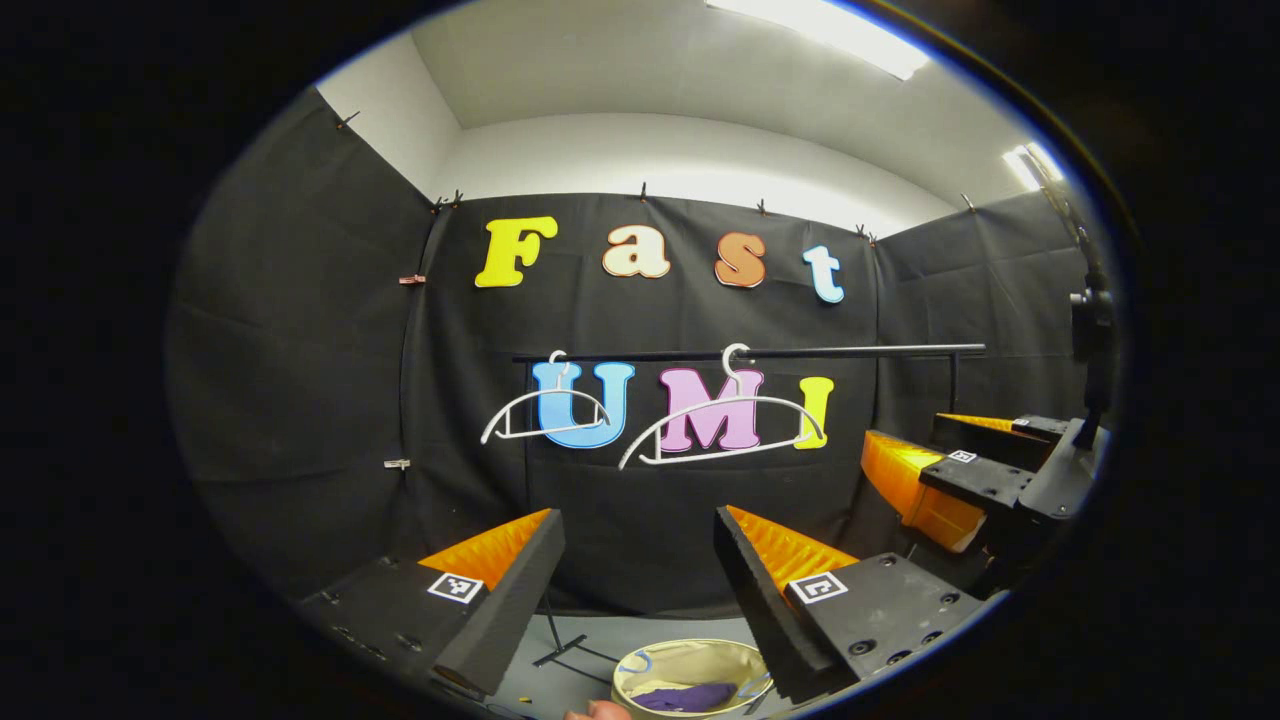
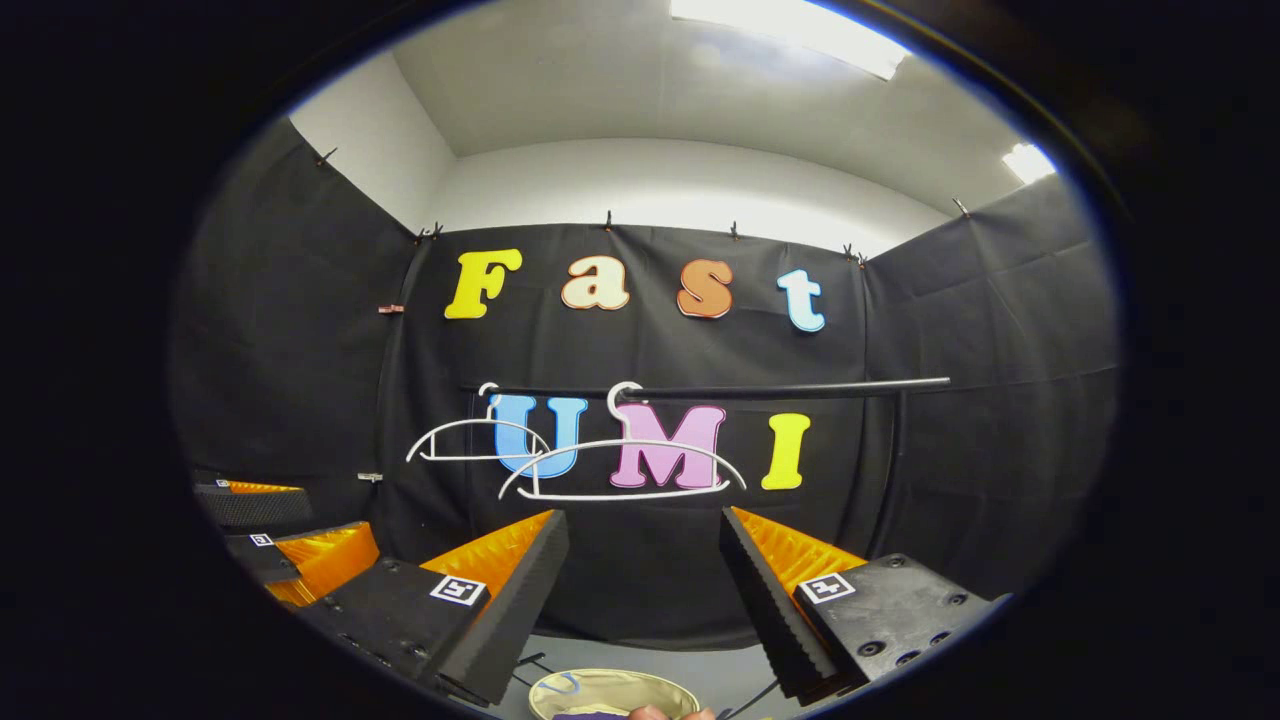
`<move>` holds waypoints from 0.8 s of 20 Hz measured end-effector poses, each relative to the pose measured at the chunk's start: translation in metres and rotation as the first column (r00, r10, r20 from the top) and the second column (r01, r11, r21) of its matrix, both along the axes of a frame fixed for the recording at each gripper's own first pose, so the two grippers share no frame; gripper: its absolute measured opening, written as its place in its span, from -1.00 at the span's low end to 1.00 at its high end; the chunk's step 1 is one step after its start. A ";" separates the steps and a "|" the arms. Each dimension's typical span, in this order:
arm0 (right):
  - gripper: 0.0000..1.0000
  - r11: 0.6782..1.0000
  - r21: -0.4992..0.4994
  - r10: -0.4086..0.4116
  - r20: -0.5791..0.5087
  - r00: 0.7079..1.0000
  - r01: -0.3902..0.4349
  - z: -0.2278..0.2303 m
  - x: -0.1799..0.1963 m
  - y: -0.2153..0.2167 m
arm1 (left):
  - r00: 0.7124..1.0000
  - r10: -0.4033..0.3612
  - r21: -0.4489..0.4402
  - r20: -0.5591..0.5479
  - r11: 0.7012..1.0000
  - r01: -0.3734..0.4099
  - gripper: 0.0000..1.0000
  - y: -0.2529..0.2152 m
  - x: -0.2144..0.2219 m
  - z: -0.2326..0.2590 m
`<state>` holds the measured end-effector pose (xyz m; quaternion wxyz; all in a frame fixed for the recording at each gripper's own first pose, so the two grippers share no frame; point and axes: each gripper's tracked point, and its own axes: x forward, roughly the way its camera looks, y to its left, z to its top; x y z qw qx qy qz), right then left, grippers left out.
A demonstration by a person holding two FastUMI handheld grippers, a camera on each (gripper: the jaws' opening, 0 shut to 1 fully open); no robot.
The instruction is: Grasp the clothes on the hanger with both hands and then place them into the laundry hamper below.
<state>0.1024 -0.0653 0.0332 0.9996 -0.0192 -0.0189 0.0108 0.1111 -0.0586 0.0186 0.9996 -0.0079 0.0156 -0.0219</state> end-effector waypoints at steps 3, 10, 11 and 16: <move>0.95 1.000 0.002 0.003 -0.003 1.000 -0.003 -0.003 -0.001 0.001 | 1.000 -0.003 0.007 0.003 1.000 0.003 0.90 -0.002 -0.001 -0.001; 0.93 1.000 0.007 0.007 -0.025 1.000 -0.007 -0.013 -0.001 0.002 | 1.000 0.002 0.012 -0.005 1.000 -0.002 0.90 0.000 -0.002 -0.003; 0.95 1.000 0.008 0.007 -0.023 1.000 -0.007 -0.012 -0.002 0.002 | 1.000 0.003 0.015 -0.004 1.000 -0.003 0.90 0.000 -0.002 -0.003; 0.95 1.000 0.005 0.013 -0.025 1.000 -0.013 -0.014 -0.003 0.005 | 1.000 -0.001 0.019 -0.005 1.000 0.001 0.84 -0.003 -0.004 -0.004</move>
